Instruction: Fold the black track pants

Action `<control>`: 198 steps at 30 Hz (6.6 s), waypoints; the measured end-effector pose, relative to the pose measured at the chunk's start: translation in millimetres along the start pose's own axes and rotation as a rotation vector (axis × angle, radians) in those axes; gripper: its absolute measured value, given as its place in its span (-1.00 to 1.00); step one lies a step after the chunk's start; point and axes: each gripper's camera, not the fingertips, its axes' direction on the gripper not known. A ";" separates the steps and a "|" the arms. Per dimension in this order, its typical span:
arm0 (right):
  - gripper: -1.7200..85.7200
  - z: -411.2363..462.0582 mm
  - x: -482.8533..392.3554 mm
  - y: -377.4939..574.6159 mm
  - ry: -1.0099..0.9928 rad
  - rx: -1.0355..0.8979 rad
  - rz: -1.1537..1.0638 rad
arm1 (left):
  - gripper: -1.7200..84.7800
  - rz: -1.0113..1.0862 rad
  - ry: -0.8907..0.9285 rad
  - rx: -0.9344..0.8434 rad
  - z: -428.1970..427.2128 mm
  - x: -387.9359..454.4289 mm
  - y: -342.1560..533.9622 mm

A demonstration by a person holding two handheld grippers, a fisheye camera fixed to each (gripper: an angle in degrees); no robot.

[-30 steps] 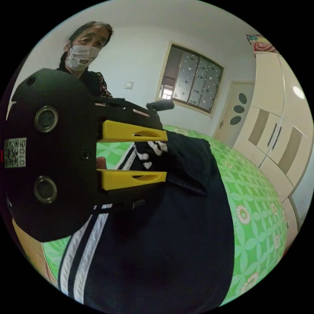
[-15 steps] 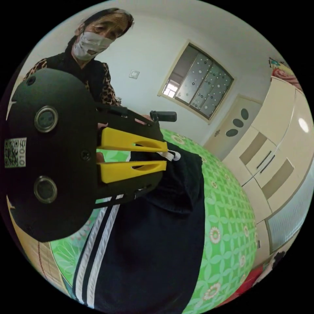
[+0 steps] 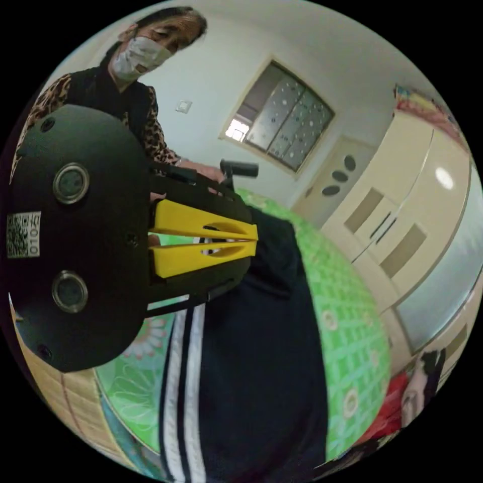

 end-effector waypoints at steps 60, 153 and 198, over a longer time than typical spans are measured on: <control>-0.57 -261.0 254.9 200.6 -0.494 0.655 0.259 | -0.97 0.630 0.007 -0.494 383.7 455.5 -26.3; -0.76 322.0 -149.7 -229.5 -0.069 -0.597 -0.077 | -0.96 0.097 0.213 0.200 -109.6 -15.5 146.9; -0.90 54.1 -94.8 84.8 0.187 0.029 -0.103 | -0.96 0.259 0.021 -0.081 7.3 67.7 -4.5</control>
